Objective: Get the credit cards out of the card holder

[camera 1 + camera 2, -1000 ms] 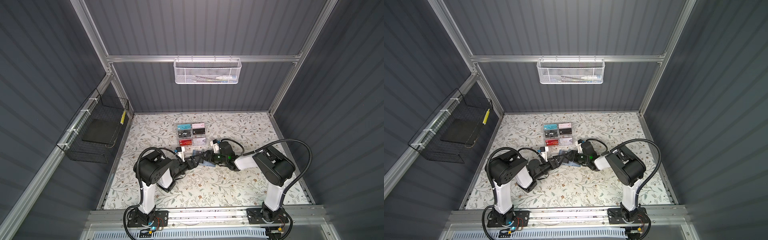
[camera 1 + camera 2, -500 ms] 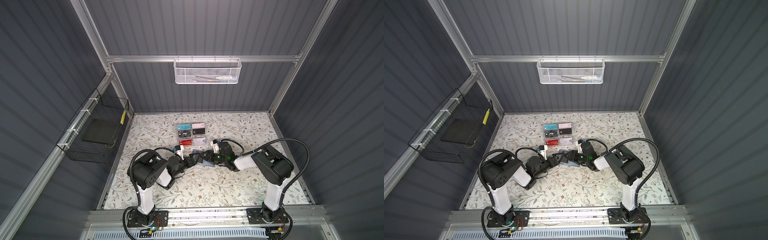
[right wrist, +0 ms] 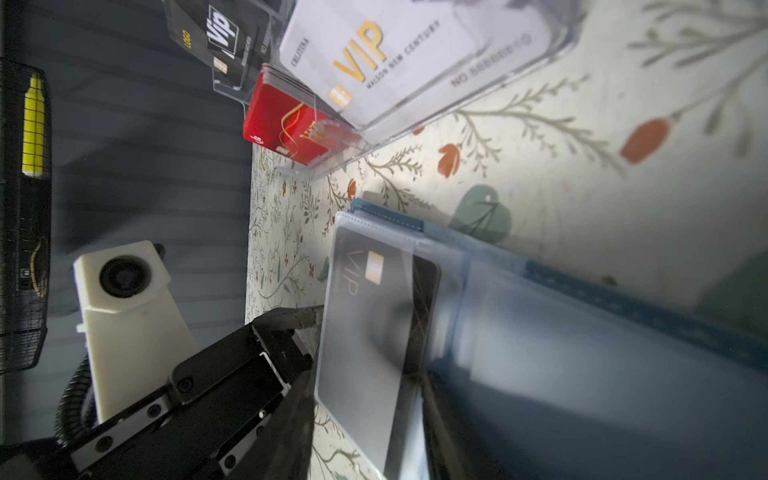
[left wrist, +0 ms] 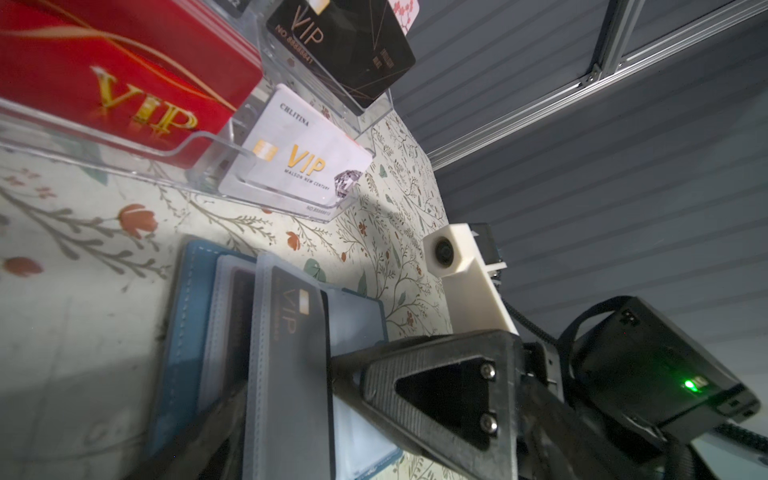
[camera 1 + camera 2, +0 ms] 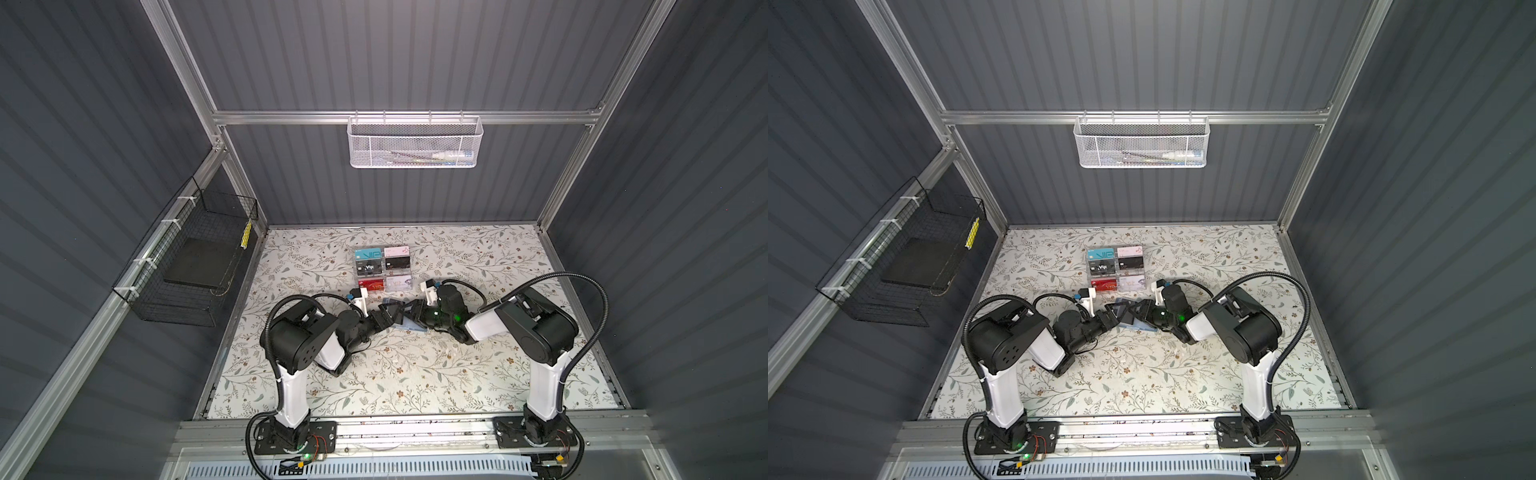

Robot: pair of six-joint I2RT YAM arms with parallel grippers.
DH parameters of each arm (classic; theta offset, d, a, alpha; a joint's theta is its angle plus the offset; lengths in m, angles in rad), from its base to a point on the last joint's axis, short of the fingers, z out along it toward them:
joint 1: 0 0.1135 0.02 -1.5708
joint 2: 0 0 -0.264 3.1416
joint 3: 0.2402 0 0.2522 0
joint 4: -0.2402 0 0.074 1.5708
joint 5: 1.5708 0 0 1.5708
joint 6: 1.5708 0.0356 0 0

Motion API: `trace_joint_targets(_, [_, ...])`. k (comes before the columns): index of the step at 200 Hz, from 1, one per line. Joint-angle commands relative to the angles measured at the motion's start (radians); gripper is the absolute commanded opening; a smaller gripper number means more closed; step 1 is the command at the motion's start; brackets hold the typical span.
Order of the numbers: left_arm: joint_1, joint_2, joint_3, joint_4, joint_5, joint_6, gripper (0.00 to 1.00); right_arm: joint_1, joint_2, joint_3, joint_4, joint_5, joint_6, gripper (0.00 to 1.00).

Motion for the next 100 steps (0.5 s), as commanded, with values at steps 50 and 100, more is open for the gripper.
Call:
trace_joint_targets(50, [0.005,0.094,-0.045,-0.287,0.004,-0.054,1.0,0.011,0.043,-0.034,0.099,-0.008,0.053,0.41])
trace_joint_targets(100, [0.006,0.081,-0.038,-0.316,0.007,-0.043,1.0,0.016,0.052,-0.03,0.16,-0.018,0.07,0.39])
